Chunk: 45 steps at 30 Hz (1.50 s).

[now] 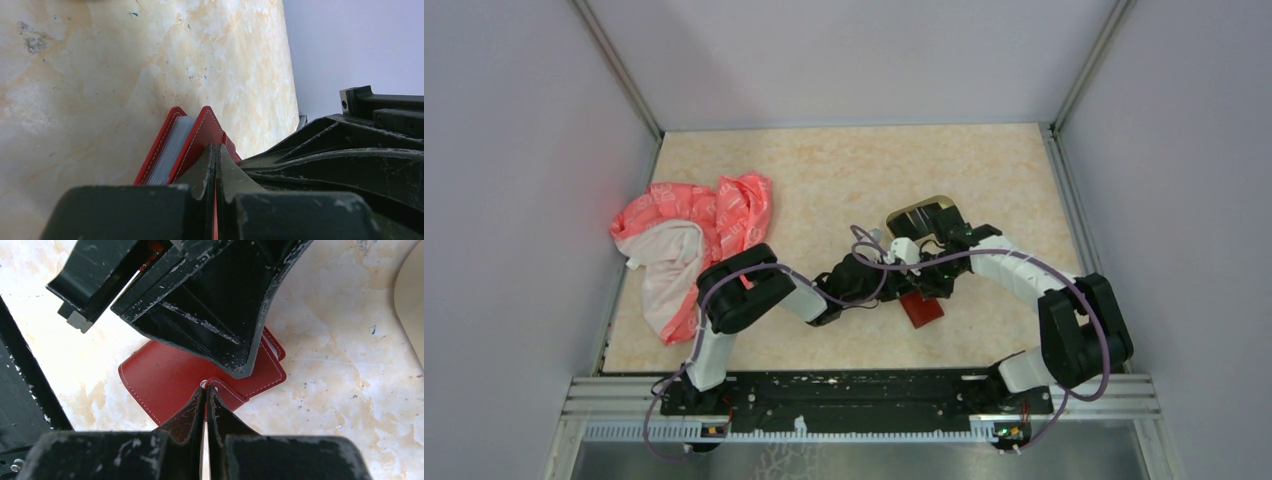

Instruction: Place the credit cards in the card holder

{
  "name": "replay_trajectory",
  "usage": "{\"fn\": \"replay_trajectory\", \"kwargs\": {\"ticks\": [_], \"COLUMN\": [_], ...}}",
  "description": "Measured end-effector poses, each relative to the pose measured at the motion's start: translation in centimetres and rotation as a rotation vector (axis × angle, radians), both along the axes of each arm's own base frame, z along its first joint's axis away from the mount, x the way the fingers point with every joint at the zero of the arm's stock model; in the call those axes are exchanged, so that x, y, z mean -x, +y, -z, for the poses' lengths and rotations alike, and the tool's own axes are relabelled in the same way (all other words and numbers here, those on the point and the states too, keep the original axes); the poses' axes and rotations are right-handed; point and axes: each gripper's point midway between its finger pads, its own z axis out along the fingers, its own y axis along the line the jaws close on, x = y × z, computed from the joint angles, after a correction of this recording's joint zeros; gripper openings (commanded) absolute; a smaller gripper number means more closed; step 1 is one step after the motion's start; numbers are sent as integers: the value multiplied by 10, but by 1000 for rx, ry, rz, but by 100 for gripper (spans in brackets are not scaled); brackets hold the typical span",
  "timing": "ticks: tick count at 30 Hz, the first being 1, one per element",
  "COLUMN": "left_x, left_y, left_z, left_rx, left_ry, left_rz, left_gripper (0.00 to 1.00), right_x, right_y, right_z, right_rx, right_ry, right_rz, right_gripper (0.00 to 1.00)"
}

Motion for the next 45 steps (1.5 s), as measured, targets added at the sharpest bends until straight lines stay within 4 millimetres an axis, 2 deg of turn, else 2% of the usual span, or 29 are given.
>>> {"fn": "replay_trajectory", "kwargs": {"ticks": [2,3,7,11,13,15,17,19,22,25,26,33,38,45], "left_x": [1,2,6,10,14,20,28,43,78,107,110,101,86,69], "left_y": [2,3,16,30,36,40,43,50,70,83,82,53,43,38], "left_z": [0,0,-6,-39,-58,-65,-60,-46,-26,-13,-8,22,17,15], "left_rx": [2,1,-28,-12,11,15,-14,-66,-152,-202,-220,-354,-438,-508], "left_ry": [-6,-12,-51,-131,-179,-233,-291,-368,-577,-819,-873,-1193,-1336,-1390], "left_rz": [1,2,5,-2,8,38,81,131,218,321,347,454,418,357], "left_gripper": [0,3,24,40,43,43,43,46,55,54,54,59,59,57], "right_x": [1,1,2,1,1,1,1,1,1,0,0,1,2,3], "right_y": [1,1,2,0,0,0,0,0,0,-2,-2,-2,-1,0], "right_z": [0,0,-1,-1,-1,-2,-2,-2,-3,-4,-4,-5,-5,-5], "right_rx": [-4,-6,-18,-26,-29,-32,-35,-41,-56,-67,-70,-85,-90,-96], "right_ry": [3,5,14,22,24,26,28,31,39,46,48,57,59,67], "right_rz": [0,1,8,23,28,28,29,33,43,55,55,59,54,53], "right_gripper": [0,0,0,0,0,0,0,0,0,0,0,0,0,0]}}
